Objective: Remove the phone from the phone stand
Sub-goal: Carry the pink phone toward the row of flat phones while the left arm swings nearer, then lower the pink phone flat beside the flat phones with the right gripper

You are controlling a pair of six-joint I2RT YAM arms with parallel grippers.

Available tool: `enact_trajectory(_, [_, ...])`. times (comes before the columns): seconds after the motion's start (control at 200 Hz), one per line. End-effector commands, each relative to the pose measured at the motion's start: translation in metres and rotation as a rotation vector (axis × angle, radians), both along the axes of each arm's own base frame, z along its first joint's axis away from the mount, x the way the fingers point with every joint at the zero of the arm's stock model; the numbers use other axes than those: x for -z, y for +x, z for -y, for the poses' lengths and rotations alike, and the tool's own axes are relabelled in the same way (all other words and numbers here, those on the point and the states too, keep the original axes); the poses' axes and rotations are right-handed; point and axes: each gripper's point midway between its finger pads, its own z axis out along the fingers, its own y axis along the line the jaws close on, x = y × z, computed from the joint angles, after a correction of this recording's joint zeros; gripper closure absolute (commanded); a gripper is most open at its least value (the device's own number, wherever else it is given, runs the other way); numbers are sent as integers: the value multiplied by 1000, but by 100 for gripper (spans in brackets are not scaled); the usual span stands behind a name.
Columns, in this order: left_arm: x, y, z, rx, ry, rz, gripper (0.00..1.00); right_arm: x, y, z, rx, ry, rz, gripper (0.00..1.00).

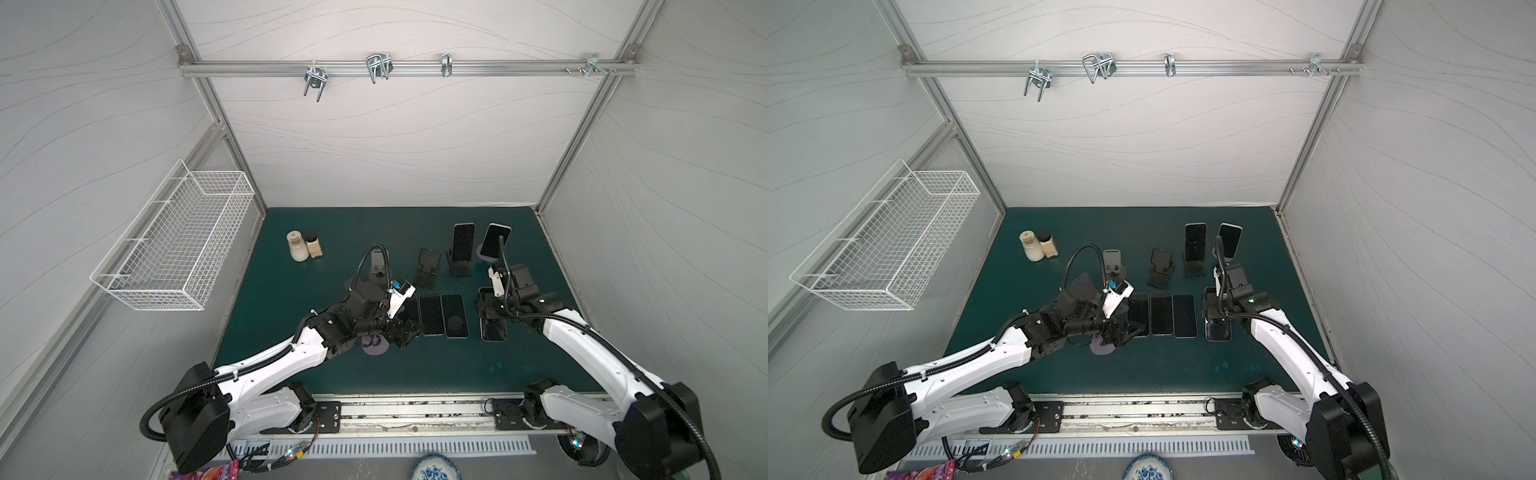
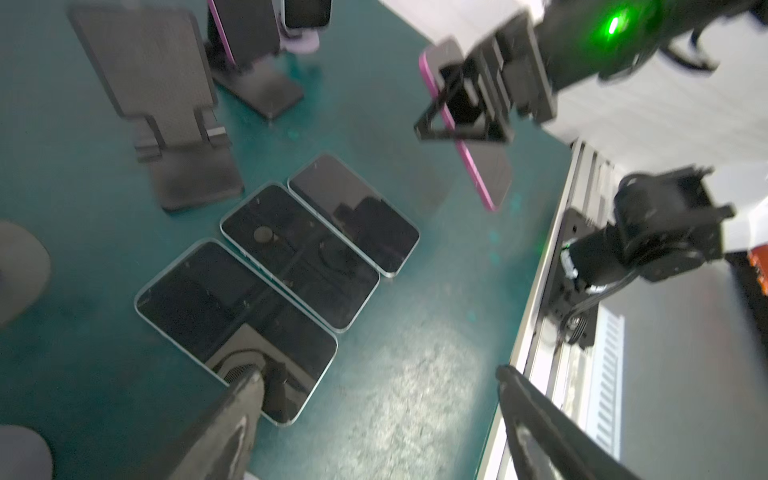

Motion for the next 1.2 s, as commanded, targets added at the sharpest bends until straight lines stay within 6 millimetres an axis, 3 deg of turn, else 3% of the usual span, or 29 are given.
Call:
enact_trajectory(0.0, [-28, -1, 13, 64, -93, 103, 11, -4, 11, -2, -17, 5, 43, 33])
enact_trajectory(0.465, [-30, -4, 15, 87, -99, 129, 10, 24, 23, -7, -53, -21, -60, 34])
enact_trajectory(0.75, [-26, -9, 15, 90, -84, 123, 10, 30, 24, -7, -57, -29, -96, 33])
enact_trajectory(1.195, [-20, -42, 25, 187, -34, 190, 9, 38, 28, -5, -33, -46, -132, 32])
